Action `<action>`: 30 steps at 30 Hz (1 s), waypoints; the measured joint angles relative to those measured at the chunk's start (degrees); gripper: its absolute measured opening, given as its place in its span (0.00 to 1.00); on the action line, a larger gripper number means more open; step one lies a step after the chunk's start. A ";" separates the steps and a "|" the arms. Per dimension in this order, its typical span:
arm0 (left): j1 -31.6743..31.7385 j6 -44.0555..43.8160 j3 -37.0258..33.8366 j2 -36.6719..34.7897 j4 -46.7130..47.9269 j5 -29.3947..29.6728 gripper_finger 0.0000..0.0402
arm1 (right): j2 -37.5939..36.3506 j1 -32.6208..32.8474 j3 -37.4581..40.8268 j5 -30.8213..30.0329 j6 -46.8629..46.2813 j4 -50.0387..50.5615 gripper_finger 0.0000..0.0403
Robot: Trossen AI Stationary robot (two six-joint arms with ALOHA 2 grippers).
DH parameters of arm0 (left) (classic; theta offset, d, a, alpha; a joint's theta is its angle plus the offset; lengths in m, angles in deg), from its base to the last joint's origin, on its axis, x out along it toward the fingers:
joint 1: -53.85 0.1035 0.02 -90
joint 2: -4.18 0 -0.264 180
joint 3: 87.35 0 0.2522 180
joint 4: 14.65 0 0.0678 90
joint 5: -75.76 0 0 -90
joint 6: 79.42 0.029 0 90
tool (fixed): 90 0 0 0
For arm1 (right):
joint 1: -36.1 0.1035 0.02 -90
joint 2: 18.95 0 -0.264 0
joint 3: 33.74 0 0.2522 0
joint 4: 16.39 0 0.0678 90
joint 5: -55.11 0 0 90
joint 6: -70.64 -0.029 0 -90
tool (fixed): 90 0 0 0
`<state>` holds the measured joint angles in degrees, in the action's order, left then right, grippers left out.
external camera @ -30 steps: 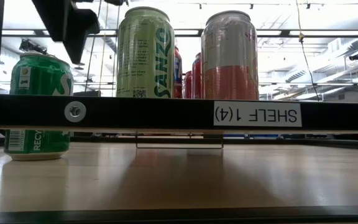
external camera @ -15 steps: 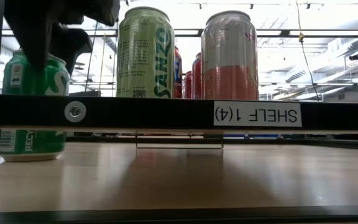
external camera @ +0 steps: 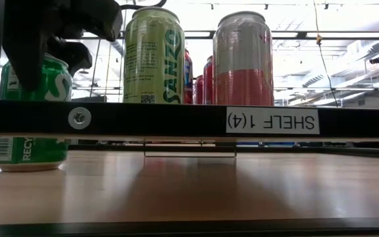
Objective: Place canned beverage on shelf
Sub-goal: Put the green soda can on the shelf
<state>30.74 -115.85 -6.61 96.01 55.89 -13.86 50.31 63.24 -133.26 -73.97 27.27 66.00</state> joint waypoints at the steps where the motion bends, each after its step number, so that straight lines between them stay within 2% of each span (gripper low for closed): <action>1: -0.01 0.08 0.00 0.00 -0.01 0.31 0.88 | 0.00 0.00 0.00 -0.01 0.00 0.01 0.90; 9: -0.92 4.78 0.04 -0.02 -0.07 0.63 0.77 | 0.00 0.00 0.00 -0.03 0.00 -0.01 0.90; 15: -0.90 3.61 0.76 0.10 0.49 -3.39 0.79 | 0.00 0.00 0.00 -0.03 0.00 -0.01 0.90; 26: -0.87 2.94 10.43 0.15 1.34 -10.43 0.79 | 0.00 0.00 0.00 -0.11 0.39 -0.06 0.90; 30: -1.29 2.52 14.88 0.15 1.43 -10.74 0.79 | 0.00 0.00 0.00 -0.34 0.96 -0.65 0.90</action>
<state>29.45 -113.33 8.27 96.16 57.32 -24.60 50.31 63.24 -133.26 -74.31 28.23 65.36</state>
